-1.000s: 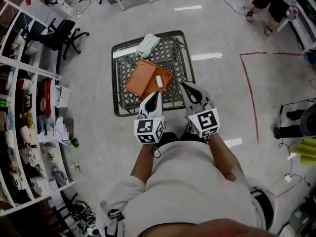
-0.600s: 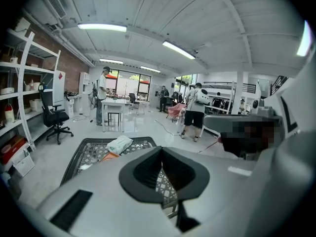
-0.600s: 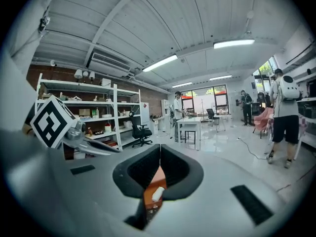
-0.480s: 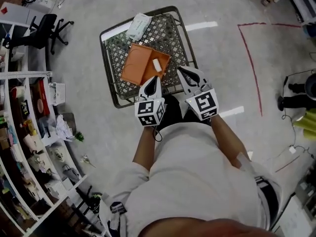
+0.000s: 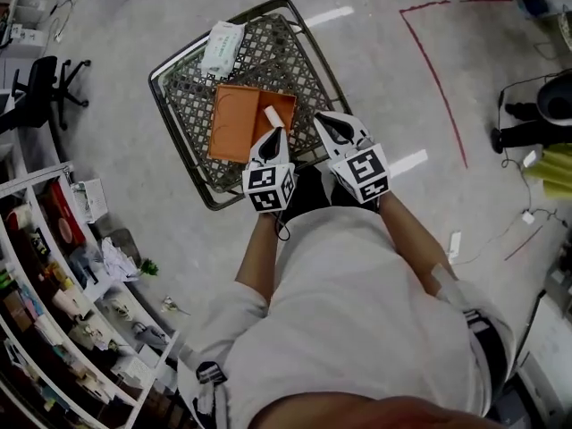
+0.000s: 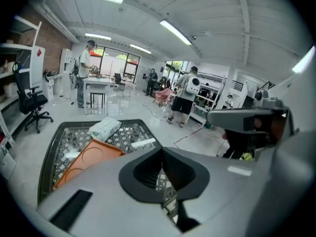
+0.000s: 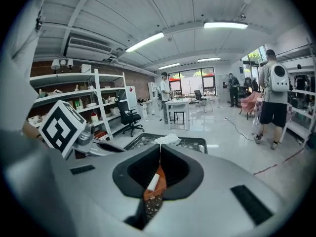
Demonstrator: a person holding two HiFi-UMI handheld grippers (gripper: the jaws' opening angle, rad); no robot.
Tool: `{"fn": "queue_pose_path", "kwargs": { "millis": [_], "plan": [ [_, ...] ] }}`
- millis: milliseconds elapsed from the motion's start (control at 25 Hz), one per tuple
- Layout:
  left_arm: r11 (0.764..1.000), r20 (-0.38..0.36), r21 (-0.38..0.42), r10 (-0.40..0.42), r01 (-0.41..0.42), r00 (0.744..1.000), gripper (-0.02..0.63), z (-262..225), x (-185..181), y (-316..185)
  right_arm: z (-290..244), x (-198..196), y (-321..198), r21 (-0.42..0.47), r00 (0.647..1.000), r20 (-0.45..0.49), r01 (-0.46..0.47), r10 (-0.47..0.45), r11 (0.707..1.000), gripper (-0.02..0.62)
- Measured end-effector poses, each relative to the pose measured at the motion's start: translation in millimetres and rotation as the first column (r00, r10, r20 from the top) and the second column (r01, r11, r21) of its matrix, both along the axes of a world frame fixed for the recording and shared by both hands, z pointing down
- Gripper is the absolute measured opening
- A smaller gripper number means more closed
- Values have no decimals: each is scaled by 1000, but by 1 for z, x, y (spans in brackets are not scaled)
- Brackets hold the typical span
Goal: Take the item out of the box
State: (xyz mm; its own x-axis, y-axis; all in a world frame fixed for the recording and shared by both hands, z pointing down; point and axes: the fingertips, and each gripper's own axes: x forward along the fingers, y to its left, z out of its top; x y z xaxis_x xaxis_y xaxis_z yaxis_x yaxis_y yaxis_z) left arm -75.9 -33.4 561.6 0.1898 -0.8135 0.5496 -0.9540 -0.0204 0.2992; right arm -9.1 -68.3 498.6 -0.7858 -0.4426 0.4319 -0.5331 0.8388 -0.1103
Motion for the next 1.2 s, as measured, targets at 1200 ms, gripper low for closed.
{"fn": "queue_pose_path", "kwargs": {
  "millis": [1200],
  "plan": [
    [881,-56,-474,-30,0,998,9,194,-34,-19,116,-22,-19,-212,958,-234,-217,167,953,5]
  ]
}}
